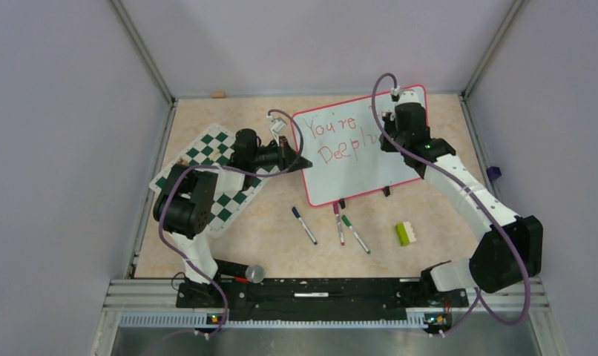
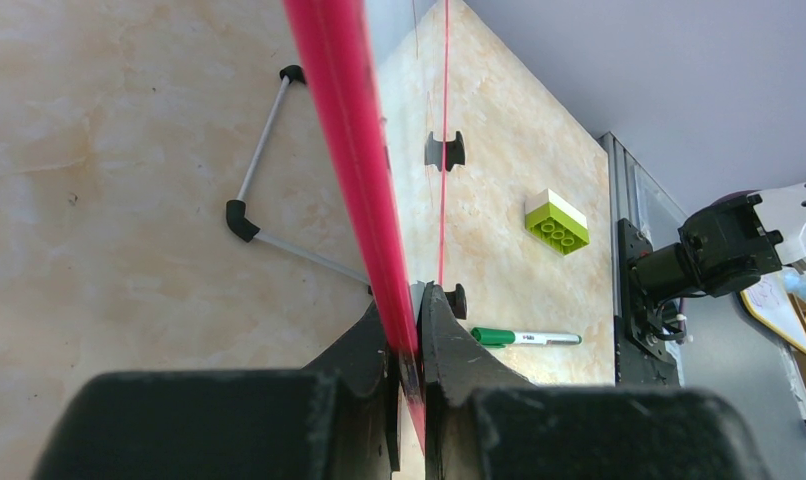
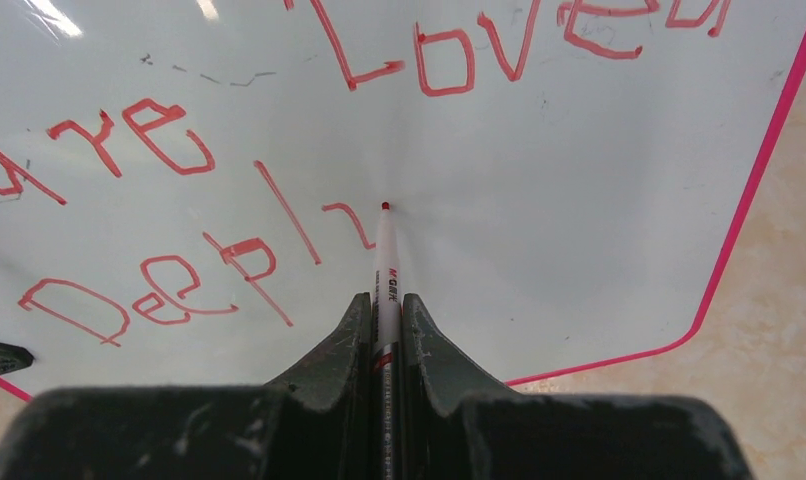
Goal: Write a sentence on the whiteboard
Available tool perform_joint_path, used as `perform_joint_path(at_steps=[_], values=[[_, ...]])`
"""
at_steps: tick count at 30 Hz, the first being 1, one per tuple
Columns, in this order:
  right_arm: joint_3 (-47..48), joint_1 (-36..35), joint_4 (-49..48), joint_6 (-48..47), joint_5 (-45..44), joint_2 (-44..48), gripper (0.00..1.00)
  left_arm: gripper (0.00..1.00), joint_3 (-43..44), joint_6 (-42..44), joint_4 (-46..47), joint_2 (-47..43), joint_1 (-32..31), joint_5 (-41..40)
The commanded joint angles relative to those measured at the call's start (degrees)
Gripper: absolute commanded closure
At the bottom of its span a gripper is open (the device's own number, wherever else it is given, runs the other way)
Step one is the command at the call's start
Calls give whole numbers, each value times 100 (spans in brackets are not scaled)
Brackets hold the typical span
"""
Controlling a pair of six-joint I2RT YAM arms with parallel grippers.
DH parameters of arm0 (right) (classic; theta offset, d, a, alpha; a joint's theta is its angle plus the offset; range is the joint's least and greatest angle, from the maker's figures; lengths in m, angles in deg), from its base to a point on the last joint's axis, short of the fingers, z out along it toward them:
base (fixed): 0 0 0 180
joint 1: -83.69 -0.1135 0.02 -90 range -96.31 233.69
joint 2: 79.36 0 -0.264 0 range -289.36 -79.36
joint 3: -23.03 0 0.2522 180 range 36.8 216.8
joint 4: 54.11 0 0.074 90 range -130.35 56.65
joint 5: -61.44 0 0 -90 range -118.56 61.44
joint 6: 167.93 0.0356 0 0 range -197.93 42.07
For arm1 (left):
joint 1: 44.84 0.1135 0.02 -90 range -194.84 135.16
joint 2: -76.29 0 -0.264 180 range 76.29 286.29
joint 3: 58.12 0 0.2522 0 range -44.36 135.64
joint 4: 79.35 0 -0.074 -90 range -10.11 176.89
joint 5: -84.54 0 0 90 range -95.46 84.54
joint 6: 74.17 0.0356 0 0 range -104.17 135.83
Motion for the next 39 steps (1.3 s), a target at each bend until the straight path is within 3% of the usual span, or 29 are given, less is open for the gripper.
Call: perform_joint_path(at_steps=[1, 7, 23, 33, 38, 39], values=[[424, 72, -249, 30, -6, -138, 100, 100, -222, 1231, -264, 93, -112, -279], [421, 76, -234, 9, 23, -146, 100, 100, -222, 1231, -264, 90, -109, -279], [-829, 79, -216, 116, 362, 420, 100, 100, -207, 1231, -270, 89, -112, -270], [-379, 72, -266, 274, 1032, 447, 100, 100, -206, 1231, -277, 90, -111, -299], [-283, 79, 52, 207, 992, 985, 100, 100, -402, 1298, -274, -117, -112, -698], [-304, 79, 77, 188, 937, 1110, 100, 96, -421, 1296, -269, -142, -112, -731]])
